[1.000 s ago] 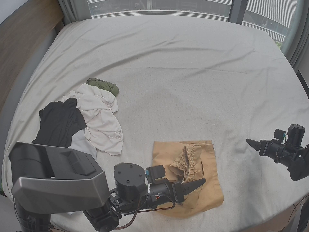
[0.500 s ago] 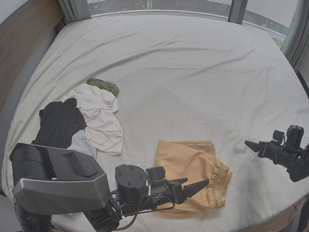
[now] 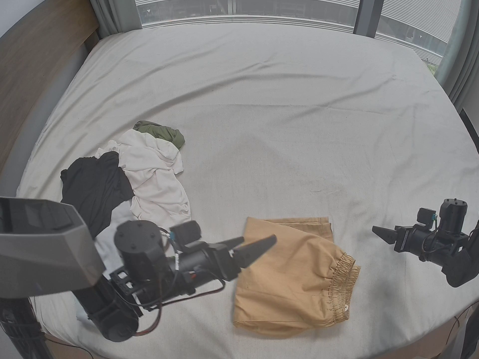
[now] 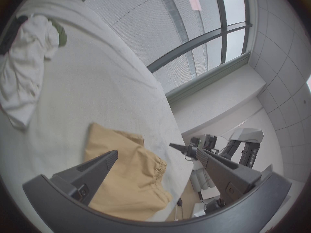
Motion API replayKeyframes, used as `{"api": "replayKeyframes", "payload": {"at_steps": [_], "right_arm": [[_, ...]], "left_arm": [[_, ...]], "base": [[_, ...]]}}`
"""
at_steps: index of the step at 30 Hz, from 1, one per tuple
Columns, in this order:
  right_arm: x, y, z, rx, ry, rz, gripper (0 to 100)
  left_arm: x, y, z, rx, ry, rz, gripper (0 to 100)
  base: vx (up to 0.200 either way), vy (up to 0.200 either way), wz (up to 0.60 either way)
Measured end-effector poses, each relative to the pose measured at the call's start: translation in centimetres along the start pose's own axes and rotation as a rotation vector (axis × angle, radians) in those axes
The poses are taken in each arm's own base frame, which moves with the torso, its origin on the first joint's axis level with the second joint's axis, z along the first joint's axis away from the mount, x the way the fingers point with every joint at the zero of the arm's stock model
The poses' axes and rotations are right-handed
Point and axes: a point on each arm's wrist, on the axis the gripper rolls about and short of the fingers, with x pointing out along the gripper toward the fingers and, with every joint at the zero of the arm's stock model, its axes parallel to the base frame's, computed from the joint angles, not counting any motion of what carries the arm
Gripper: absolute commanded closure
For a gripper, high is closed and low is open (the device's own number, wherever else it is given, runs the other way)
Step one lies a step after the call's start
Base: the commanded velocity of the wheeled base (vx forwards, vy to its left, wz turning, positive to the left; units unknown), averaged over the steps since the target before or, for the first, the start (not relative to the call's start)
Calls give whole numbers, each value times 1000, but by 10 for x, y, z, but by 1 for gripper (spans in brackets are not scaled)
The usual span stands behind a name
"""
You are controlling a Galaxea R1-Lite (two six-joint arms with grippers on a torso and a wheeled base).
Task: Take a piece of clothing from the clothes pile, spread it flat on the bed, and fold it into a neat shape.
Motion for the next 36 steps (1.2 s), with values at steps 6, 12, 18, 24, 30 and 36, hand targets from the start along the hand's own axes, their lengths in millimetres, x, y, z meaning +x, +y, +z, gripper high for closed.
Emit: {"api": "replayKeyframes", "payload": {"at_steps": [6,12,18,24,30,36], "right_arm": [[-1,7,-6,-2,26,21,0],[-4,16,-15,-3,68,48,0],[-8,26,-28,-8,124,81,0],[-12,33,-37,-15,167,101,0],[-14,35,-40,-17,182,111,0],[-17,40,-46,-21,210,130,0]], "left_arm": [[-36,17,24,147,-45,69,0],[-67,29,29,264,-33,142,0],[-83,37,26,302,-15,198,0],[-92,41,23,326,3,234,0],[-105,48,19,402,43,265,0],[-115,53,13,480,92,288,0]], "base": [[0,0,0],[0,0,0],[0,0,0],[0,0,0],[0,0,0],[0,0,0]]}}
